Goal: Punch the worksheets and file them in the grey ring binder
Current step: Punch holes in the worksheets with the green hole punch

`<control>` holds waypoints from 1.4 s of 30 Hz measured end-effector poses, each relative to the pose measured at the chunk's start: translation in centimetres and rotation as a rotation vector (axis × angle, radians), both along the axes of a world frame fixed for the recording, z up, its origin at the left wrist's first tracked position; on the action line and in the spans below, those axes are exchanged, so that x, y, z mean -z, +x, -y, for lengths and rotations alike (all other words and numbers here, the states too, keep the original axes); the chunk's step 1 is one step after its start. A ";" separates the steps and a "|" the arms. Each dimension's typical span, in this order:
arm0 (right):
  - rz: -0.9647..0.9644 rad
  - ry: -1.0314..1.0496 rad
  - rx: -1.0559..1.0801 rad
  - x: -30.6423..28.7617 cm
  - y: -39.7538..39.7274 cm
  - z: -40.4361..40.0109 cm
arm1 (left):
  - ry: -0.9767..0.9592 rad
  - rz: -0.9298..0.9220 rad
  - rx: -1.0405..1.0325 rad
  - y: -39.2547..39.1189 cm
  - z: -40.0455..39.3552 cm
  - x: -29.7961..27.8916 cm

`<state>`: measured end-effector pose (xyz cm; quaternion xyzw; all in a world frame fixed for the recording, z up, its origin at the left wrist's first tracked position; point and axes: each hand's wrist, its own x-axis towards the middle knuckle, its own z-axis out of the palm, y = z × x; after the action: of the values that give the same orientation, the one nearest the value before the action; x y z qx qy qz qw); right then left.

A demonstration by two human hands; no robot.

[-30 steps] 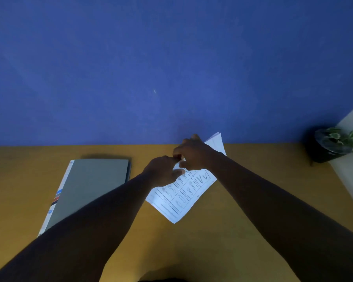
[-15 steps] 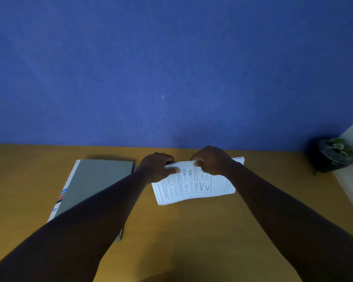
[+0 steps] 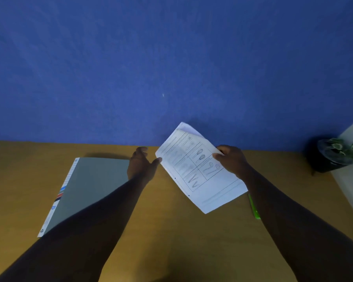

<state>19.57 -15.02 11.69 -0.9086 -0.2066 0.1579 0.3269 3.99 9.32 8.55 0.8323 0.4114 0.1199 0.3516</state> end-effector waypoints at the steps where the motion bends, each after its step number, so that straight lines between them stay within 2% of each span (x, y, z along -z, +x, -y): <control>1: -0.045 0.048 0.035 0.1 -0.2 0.1 | -0.053 -0.008 -0.008 0.0 0.3 0.4; 9: -0.362 0.388 0.343 1.8 -1.4 0.6 | -0.252 -0.122 0.050 -0.2 2.5 3.7; 15: -0.489 0.440 0.408 3.9 -2.5 1.4 | -0.457 -0.021 0.047 -0.3 3.5 4.9; 19: -0.534 0.444 0.446 6.0 -2.9 2.0 | -0.475 0.001 0.007 -0.5 3.8 5.7; 23: -0.544 0.370 0.440 8.0 -3.1 2.6 | -0.501 -0.019 -0.016 -0.8 4.1 6.9; 33: -0.402 0.018 0.394 12.3 -4.5 3.3 | -0.591 -0.071 -0.097 -1.5 5.2 10.9; 38: -0.379 -0.102 0.391 13.7 -4.7 3.3 | -0.580 -0.100 -0.117 -2.0 5.9 12.5; 42: -0.384 -0.118 0.410 14.5 -4.6 3.4 | -0.608 -0.091 -0.182 -2.1 6.6 13.0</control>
<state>14.92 -18.45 -2.83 -0.9024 0.0568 0.2694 0.3316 1.93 2.75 -4.40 0.6534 0.5165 -0.0150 0.5532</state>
